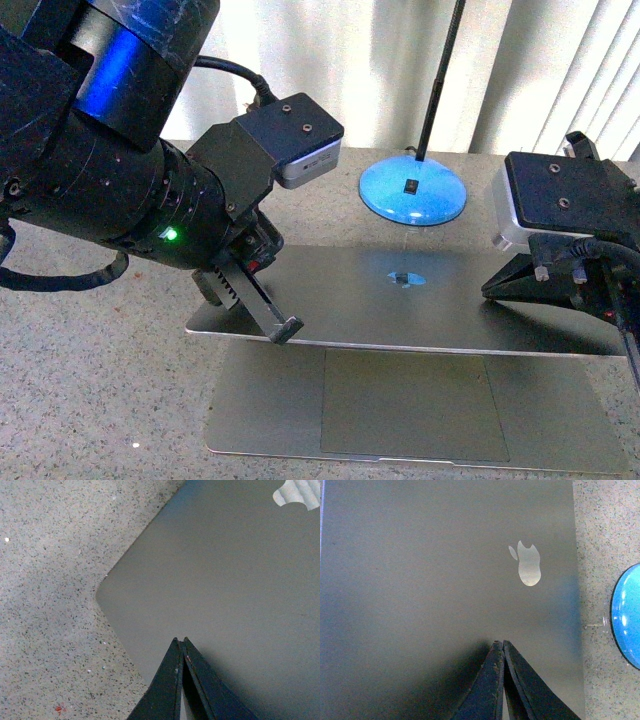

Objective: Close laptop

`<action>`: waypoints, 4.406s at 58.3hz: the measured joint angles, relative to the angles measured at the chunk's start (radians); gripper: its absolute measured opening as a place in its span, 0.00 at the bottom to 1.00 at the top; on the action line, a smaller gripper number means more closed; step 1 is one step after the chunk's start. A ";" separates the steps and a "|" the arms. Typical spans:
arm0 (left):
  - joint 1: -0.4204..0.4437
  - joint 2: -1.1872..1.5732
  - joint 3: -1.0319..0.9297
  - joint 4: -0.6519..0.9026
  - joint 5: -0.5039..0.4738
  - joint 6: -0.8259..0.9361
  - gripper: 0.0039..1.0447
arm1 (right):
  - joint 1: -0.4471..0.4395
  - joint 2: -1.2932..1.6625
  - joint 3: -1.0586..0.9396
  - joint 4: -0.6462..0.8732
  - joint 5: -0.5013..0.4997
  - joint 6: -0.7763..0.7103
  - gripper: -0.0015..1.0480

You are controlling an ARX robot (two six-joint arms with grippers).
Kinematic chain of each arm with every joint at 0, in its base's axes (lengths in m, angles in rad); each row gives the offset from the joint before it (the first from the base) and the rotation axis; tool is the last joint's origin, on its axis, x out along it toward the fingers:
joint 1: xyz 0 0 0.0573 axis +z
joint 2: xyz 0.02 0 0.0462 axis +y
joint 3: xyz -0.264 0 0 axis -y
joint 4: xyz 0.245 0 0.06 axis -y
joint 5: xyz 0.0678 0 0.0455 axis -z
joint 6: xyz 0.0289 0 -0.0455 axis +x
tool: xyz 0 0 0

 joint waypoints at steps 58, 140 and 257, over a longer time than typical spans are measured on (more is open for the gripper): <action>0.008 0.098 -0.091 0.110 0.038 -0.018 0.03 | 0.019 0.117 -0.082 0.139 0.008 0.033 0.03; 0.304 -0.172 -0.268 0.795 -0.163 -0.647 0.45 | -0.016 -0.082 -0.302 1.190 0.524 1.255 0.29; 0.438 -1.532 -0.913 0.254 -0.064 -0.530 0.03 | -0.122 -1.512 -0.900 0.502 0.568 1.371 0.03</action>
